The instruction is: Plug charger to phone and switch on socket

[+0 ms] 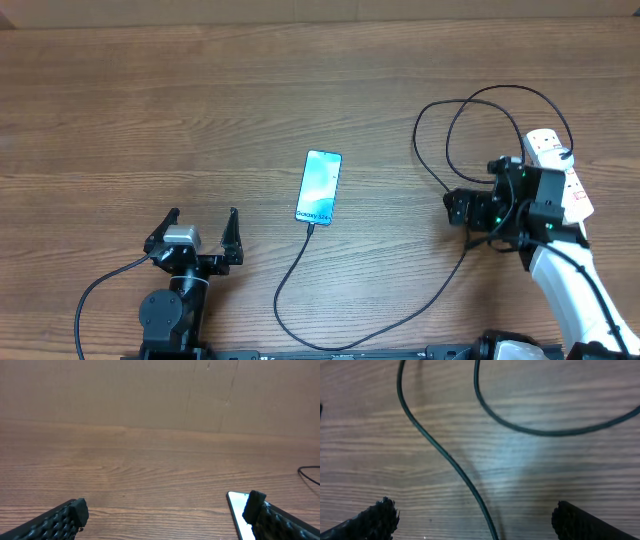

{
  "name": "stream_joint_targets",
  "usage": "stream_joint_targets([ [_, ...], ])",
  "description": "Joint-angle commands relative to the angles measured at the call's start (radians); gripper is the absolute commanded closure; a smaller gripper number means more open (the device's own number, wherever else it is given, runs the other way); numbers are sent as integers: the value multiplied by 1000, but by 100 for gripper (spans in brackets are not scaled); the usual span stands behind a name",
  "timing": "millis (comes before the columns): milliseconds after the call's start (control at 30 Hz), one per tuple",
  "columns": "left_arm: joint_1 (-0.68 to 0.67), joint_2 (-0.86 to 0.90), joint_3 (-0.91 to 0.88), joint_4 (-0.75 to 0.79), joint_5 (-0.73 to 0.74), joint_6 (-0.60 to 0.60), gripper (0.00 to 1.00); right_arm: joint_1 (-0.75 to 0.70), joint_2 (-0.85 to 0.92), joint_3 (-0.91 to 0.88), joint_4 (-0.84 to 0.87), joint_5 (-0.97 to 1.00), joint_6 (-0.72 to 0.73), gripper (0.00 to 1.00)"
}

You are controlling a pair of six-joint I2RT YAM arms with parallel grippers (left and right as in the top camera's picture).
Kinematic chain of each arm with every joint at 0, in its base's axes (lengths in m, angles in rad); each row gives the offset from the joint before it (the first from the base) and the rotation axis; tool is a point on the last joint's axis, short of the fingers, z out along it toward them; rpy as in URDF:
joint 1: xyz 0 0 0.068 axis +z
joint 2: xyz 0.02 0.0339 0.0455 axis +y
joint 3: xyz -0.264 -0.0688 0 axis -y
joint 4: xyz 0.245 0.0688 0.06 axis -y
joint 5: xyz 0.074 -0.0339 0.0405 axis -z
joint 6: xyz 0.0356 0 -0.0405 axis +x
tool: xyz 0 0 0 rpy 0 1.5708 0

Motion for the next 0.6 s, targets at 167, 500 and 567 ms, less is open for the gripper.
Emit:
stream_joint_targets([
  [167, 6, -11, -3, -2, -6, 19, 1, 7, -26, -69, 55, -21, -11, 0],
  [500, 6, -11, -3, -2, -6, 19, 0, 7, -26, -154, 243, -109, -11, 0],
  [567, 6, -11, -3, -2, -6, 19, 0, 7, -26, -177, 279, -118, -11, 0],
])
